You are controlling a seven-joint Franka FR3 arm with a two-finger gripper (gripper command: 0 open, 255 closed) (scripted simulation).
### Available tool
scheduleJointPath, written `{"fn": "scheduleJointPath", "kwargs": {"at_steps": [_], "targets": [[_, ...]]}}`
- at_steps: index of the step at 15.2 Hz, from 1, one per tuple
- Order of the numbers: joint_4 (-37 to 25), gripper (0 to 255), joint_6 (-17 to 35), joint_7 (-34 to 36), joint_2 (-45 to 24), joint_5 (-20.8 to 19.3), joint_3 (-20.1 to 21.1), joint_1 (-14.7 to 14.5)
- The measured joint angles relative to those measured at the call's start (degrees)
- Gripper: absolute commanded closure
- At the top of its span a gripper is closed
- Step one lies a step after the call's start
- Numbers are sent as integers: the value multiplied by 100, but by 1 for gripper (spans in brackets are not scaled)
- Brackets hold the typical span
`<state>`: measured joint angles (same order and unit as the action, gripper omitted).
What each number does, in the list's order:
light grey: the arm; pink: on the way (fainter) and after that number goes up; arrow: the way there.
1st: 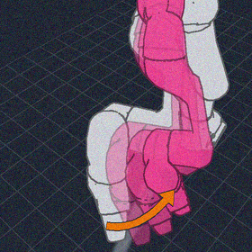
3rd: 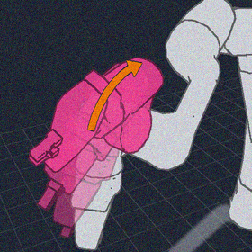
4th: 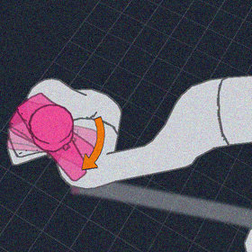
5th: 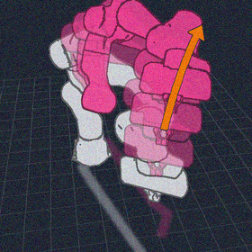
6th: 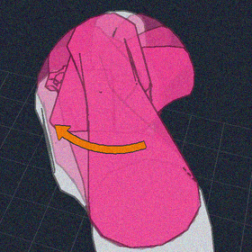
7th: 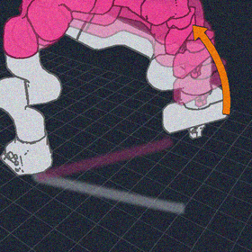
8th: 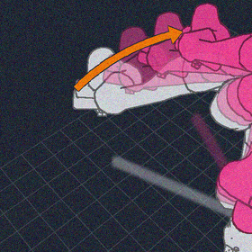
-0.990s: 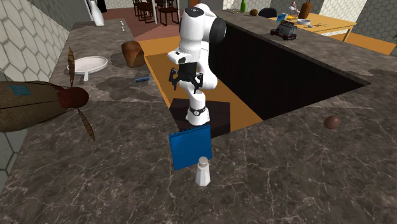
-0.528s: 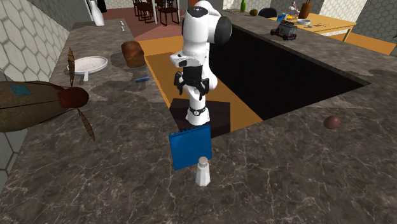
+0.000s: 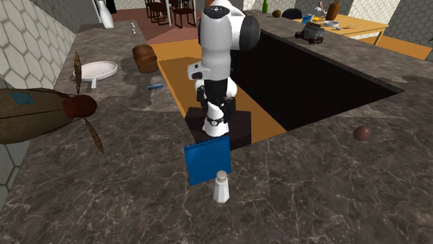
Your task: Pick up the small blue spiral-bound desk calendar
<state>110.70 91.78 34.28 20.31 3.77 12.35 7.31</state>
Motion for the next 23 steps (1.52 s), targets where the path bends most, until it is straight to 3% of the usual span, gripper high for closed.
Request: {"fn": "scheduleJointPath", "kwargs": {"at_steps": [11,13,19,20,23], "targets": [[-2813,0,-100,2668,-2296,52,166,295],[-2894,0,-24,2834,-2421,56,151,303],[-2359,0,437,2837,-2333,93,137,319],[-2318,255,467,2836,-2323,96,137,319],[-2291,255,498,2833,-2310,100,136,321]]}}
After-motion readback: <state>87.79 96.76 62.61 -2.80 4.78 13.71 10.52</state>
